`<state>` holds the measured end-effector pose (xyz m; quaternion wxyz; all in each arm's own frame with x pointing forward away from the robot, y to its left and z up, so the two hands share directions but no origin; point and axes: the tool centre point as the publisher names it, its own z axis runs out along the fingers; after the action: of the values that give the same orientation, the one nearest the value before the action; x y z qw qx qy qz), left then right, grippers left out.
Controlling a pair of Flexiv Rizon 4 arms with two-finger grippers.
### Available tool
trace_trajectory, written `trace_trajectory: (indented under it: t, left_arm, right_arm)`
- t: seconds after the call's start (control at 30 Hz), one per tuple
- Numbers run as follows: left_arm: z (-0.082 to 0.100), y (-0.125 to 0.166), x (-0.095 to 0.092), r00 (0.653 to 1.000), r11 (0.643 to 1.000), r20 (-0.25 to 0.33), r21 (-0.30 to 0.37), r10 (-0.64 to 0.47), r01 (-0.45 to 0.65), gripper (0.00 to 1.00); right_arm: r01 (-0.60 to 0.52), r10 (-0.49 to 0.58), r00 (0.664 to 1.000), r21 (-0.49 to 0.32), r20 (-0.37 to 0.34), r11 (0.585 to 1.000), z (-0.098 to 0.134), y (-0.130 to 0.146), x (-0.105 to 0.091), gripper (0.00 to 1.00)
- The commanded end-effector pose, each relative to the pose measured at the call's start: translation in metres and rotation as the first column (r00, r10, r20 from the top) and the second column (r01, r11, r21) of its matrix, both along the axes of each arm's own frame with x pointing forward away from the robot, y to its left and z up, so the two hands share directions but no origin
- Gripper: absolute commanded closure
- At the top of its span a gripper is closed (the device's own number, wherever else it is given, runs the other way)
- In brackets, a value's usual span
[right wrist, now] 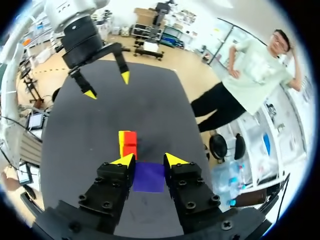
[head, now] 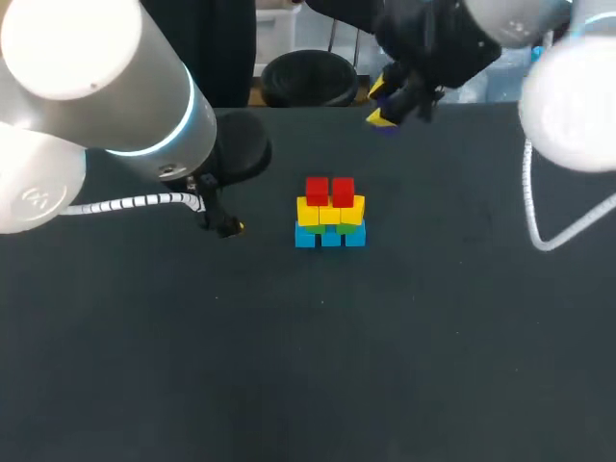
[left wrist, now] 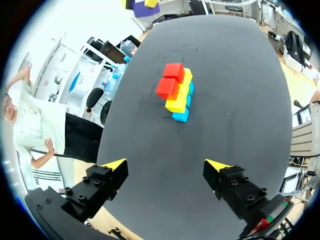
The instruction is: Place the blue cubes, place green cubes on the blue cubes, place the yellow cubes on the green cubes, then place the red cubes on the yellow cubes, and place purple cube on the red cubes.
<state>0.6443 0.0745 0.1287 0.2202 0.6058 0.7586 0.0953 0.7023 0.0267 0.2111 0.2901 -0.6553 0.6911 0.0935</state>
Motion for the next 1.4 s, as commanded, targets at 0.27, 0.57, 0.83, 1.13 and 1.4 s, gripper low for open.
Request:
trace_trajectory:
  t: [0.27,0.57,0.83,1.13,1.4]
  left_arm:
    - [0.0,0.0,0.001,1.0,1.0,-0.001,0.001,0.0,0.0,0.0]
    - [0.0,0.0,0.001,1.0,1.0,-0.001,0.001,0.0,0.0,0.0]
    - [0.0,0.0,0.001,1.0,1.0,-0.001,0.001,0.0,0.0,0.0]
    - [0.0,0.0,0.001,1.0,1.0,-0.001,0.001,0.0,0.0,0.0]
    - [0.0,0.0,0.001,1.0,1.0,-0.001,0.001,0.0,0.0,0.0]
  right_arm:
    - [-0.215,0.214,0.956,0.015,-0.2,0.976,-0.008,0.021,-0.018,1.0]
    - [-0.267,0.265,0.933,0.027,-0.245,0.963,-0.019,0.028,-0.026,1.0]
    - [-0.203,0.202,0.951,0.018,-0.233,0.979,-0.047,0.034,-0.022,1.0]
    - [-0.222,0.219,0.948,0.012,-0.232,0.975,-0.06,0.051,-0.019,1.0]
    - [-0.238,0.231,0.944,0.0,-0.237,0.971,-0.061,0.055,-0.017,1.0]
